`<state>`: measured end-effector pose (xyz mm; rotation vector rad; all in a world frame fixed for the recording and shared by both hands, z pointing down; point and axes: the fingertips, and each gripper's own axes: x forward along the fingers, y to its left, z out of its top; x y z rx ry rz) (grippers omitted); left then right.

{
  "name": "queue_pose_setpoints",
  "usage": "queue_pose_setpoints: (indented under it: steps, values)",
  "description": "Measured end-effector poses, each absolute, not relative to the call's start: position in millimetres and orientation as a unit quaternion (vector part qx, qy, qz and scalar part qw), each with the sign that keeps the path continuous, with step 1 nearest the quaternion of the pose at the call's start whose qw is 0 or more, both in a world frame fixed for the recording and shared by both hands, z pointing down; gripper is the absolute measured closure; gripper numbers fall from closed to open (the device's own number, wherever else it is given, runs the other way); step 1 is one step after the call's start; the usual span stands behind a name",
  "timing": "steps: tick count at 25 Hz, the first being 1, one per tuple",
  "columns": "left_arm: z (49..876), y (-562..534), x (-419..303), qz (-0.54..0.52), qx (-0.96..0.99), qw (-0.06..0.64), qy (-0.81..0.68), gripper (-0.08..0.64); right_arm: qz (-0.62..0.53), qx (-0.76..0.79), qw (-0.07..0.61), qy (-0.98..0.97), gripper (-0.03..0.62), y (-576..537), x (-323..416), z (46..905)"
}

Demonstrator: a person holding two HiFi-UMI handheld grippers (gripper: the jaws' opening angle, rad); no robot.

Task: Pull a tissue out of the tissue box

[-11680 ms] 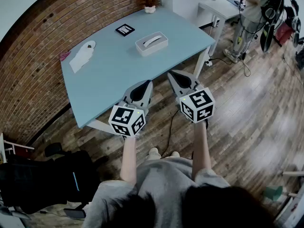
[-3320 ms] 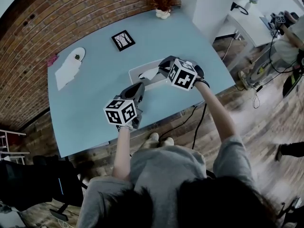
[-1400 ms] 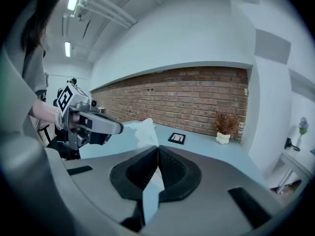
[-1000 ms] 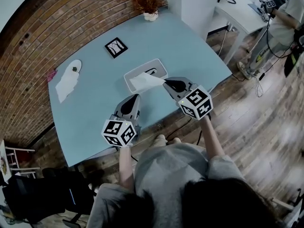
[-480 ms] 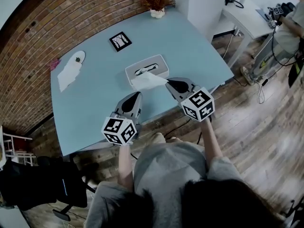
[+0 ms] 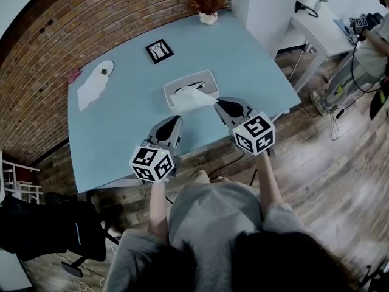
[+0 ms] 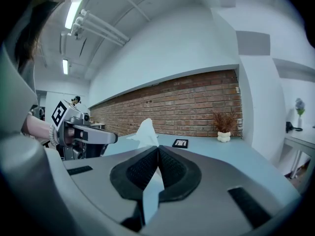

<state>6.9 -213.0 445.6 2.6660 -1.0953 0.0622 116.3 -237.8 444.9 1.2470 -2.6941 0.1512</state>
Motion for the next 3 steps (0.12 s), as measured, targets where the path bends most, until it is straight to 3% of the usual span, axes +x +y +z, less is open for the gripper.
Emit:
queue_pose_setpoints:
  steps: [3]
  values:
    - [449.1,-211.8,6.7,0.022,0.915,0.132,-0.38,0.557,0.051,0.417,0.082,-0.904,0.589,-238.1,116.6,445.7]
